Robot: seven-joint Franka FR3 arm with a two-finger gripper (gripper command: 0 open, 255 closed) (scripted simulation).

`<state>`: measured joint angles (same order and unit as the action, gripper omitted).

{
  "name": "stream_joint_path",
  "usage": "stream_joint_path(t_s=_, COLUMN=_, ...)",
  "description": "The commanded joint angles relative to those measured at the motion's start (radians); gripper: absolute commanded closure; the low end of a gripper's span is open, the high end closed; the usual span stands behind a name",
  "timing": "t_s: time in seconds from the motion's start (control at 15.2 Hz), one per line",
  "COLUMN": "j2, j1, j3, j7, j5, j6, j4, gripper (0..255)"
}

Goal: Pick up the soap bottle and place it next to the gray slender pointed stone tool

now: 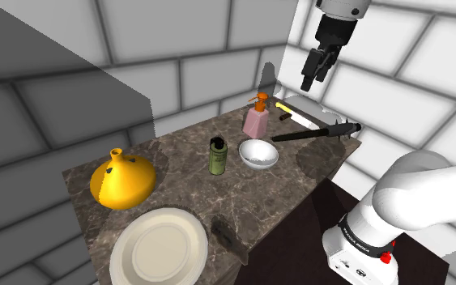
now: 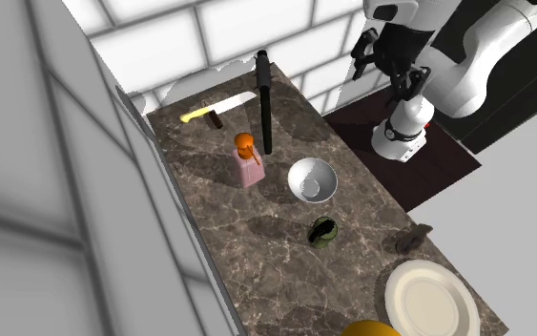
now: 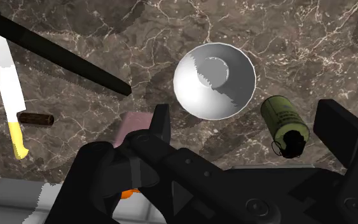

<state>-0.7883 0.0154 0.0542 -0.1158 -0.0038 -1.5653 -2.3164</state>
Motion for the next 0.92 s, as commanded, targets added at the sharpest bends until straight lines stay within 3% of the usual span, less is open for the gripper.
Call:
stream_joint_path(t_s=0.0, j2=0.0, j1=0.0, j3=0.0, j7=0.0, j5=0.0, j6=0.0, j4=0.0, gripper=0)
stream_joint_path(t_s=0.86, j2=0.323, j1=0.04, j3=-0.124, j7=-0.144, j5=-0.055, j6=-0.431, j4=-0.031, gripper=0)
